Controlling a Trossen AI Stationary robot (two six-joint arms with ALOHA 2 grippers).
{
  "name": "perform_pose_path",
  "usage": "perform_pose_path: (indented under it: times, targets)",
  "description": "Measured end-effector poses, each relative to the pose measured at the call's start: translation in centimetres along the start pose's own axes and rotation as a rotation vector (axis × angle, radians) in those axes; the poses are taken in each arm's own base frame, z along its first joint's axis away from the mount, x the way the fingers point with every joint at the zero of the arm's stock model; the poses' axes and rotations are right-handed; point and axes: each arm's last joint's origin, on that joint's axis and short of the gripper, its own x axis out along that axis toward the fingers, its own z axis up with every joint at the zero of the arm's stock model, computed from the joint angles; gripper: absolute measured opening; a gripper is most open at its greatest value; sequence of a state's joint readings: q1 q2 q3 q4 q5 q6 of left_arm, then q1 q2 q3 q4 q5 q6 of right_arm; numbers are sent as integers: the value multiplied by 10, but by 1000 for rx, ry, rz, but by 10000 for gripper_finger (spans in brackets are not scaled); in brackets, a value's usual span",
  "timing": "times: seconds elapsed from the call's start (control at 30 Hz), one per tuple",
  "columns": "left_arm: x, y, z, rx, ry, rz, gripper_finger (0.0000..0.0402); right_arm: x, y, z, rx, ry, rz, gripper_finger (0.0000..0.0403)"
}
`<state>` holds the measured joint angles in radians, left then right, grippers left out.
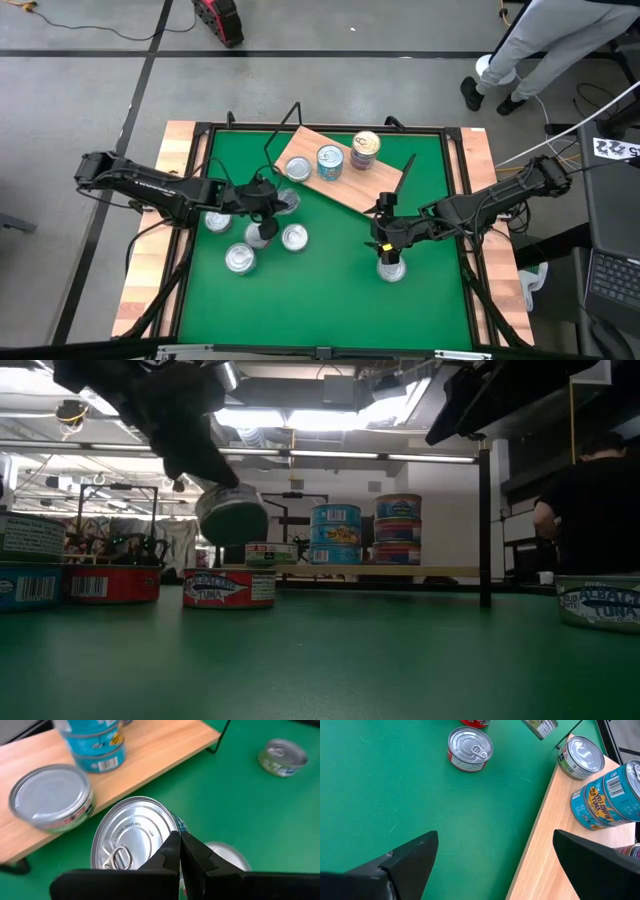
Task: Stack canned seafood by type on shelf
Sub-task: Put the green tuna can on the shelf
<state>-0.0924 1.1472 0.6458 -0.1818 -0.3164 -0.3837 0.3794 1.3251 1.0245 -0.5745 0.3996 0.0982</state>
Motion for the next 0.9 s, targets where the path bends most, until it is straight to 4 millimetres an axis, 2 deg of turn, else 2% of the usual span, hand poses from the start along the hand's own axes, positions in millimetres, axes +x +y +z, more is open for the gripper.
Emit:
perform_pose_path:
  times: [0.33, 0.57, 0.9]
  targets:
    - [25, -21, 28, 94, 2, -2, 0, 0, 0, 0, 0, -1, 0, 392]
    - [52, -40, 52, 204, 6, -2, 0, 0, 0, 0, 0, -1, 0, 392]
    - [91, -56, 70, 335, -9, 4, 0, 0, 0, 0, -1, 3, 0, 392]
